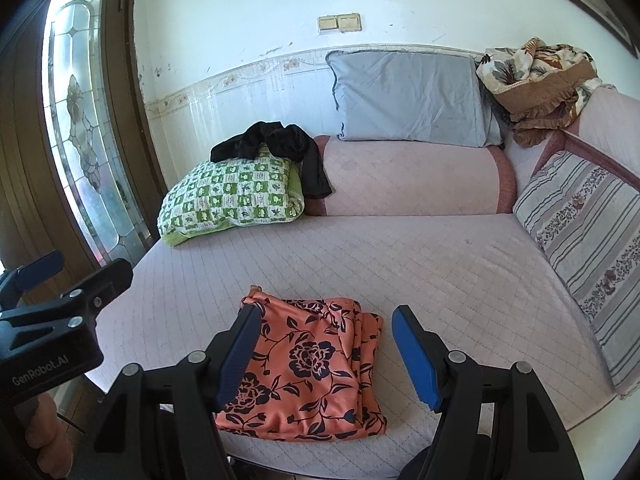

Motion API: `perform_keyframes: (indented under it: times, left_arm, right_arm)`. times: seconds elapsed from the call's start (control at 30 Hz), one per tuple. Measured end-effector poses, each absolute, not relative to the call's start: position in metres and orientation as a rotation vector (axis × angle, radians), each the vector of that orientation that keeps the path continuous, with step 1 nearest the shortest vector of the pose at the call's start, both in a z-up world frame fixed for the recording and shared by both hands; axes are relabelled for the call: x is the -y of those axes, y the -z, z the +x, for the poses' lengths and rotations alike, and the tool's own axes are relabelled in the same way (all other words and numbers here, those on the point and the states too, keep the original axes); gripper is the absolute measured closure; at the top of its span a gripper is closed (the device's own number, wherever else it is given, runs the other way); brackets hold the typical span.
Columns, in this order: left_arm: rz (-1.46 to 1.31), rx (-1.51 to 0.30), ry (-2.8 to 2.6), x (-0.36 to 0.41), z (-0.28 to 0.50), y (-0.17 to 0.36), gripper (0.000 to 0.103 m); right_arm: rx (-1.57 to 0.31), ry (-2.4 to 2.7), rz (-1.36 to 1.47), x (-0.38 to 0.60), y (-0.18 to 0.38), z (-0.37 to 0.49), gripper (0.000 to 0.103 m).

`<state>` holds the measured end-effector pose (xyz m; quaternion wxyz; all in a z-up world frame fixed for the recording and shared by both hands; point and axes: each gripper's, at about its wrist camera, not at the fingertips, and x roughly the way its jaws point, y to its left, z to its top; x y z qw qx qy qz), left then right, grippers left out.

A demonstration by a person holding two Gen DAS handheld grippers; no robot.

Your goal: Fold small clothes

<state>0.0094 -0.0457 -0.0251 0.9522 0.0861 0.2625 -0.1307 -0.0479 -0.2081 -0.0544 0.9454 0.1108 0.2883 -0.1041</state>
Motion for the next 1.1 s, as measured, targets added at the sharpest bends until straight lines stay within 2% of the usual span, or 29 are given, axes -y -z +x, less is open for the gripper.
perform_keyframes:
  times: [0.53,1.1]
  left_arm:
    - [0.157,-0.609,0.297,0.038,0.037,0.051,0.000]
    - [0.126,-0.614,0.323,0.041,0.077,0.061,0.000]
  right_arm:
    - [-0.625,0.224,0.188,0.195,0.068,-0.032,0.031]
    - [-0.671,0.194,0.198,0.194,0.091,0.014,0.031]
